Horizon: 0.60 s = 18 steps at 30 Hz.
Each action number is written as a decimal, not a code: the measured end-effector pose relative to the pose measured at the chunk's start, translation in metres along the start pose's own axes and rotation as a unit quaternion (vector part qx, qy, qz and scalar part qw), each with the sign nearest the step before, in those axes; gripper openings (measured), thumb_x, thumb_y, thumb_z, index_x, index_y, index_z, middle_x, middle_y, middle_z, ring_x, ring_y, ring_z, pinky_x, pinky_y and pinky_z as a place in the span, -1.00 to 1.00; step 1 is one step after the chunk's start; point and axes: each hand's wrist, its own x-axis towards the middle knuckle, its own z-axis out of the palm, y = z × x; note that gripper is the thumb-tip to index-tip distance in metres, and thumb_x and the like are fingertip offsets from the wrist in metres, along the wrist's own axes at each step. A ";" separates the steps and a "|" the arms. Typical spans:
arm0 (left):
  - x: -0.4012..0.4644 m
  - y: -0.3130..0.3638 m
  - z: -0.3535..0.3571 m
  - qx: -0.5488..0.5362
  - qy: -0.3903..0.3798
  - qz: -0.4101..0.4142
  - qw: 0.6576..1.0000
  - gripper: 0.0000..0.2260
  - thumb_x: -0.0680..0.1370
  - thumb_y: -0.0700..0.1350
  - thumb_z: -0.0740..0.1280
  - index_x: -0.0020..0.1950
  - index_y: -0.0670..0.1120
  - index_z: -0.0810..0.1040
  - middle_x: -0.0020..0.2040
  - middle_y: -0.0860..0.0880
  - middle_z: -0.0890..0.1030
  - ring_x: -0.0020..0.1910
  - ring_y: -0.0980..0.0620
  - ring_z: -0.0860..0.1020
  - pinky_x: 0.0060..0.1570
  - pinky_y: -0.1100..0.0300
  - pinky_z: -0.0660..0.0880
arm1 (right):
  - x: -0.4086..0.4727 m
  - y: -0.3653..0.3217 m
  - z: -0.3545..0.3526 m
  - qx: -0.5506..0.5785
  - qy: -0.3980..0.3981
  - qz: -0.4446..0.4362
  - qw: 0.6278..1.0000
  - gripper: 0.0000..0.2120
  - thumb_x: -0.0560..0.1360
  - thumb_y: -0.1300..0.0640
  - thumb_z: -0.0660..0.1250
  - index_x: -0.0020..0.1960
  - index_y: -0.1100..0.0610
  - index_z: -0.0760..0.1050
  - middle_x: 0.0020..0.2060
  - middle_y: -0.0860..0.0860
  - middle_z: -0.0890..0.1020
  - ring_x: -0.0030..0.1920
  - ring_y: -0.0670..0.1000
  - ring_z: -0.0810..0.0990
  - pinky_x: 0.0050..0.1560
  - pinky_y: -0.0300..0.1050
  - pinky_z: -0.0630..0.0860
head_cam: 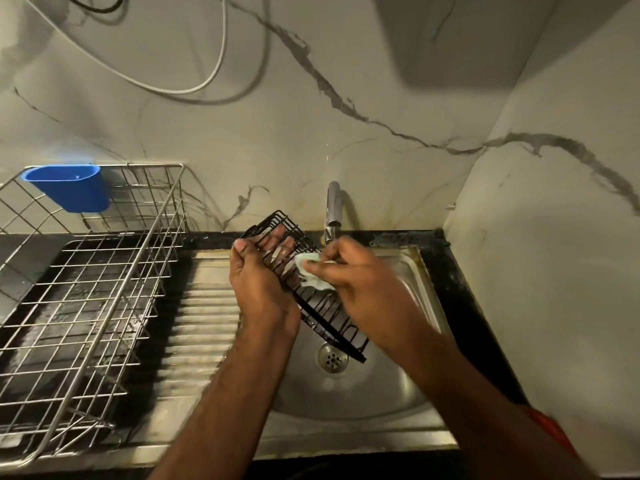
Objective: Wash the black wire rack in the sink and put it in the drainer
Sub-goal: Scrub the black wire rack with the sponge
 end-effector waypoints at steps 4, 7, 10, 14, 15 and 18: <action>-0.001 0.003 0.007 -0.022 -0.012 -0.004 1.000 -0.73 0.76 -0.01 0.04 0.00 -0.06 0.44 0.08 -0.16 0.72 0.09 -0.20 0.68 0.26 -0.28 0.52 | 0.006 -0.014 0.023 0.168 -0.042 0.105 0.979 -0.77 0.56 -0.15 0.32 -0.09 0.01 0.49 -0.14 -0.11 0.55 -0.10 -0.13 0.53 -0.01 -0.13 0.45; 0.002 0.012 0.002 -0.034 -0.012 -0.007 0.999 -0.73 0.76 0.02 0.02 0.05 -0.04 0.44 0.18 -0.18 0.69 0.19 -0.22 0.66 0.23 -0.25 0.53 | -0.008 0.012 0.018 0.040 -0.110 0.037 0.992 -0.79 0.59 -0.12 0.27 -0.02 0.01 0.52 -0.08 -0.15 0.49 -0.05 -0.20 0.47 -0.07 -0.30 0.39; 0.005 0.017 -0.004 -0.026 0.004 0.015 1.000 -0.72 0.76 0.04 0.00 0.06 -0.03 0.44 0.16 -0.15 0.71 0.17 -0.19 0.67 0.26 -0.29 0.51 | -0.019 0.046 -0.003 -0.129 -0.209 0.005 0.969 -0.67 0.58 -0.07 0.19 0.20 0.03 0.61 0.08 -0.06 0.50 0.06 -0.10 0.47 0.02 -0.30 0.33; 0.003 0.018 -0.007 -0.023 0.011 0.036 0.999 -0.70 0.76 0.02 0.00 0.02 -0.04 0.46 0.12 -0.17 0.71 0.14 -0.17 0.68 0.27 -0.30 0.48 | -0.011 0.055 -0.028 -0.215 -0.213 -0.015 0.953 -0.72 0.58 0.10 0.31 0.27 -0.01 0.60 0.09 -0.04 0.52 0.07 -0.09 0.50 0.03 -0.30 0.41; 0.002 0.017 -0.007 -0.023 0.008 0.037 0.999 -0.70 0.76 0.01 0.01 0.03 -0.05 0.46 0.12 -0.19 0.71 0.15 -0.18 0.68 0.28 -0.31 0.47 | -0.007 0.051 -0.032 -0.206 -0.175 -0.022 0.963 -0.72 0.57 0.13 0.33 0.26 -0.01 0.60 0.07 -0.03 0.52 0.04 -0.09 0.51 0.03 -0.23 0.47; -0.007 0.008 -0.004 -0.004 -0.005 0.035 0.999 -0.70 0.76 0.01 0.01 0.07 -0.08 0.46 0.10 -0.20 0.71 0.16 -0.20 0.68 0.29 -0.30 0.45 | 0.010 0.026 -0.033 -0.164 -0.028 -0.091 0.982 -0.65 0.55 0.31 0.33 0.29 0.05 0.58 0.04 -0.02 0.52 -0.03 -0.06 0.52 -0.01 -0.17 0.57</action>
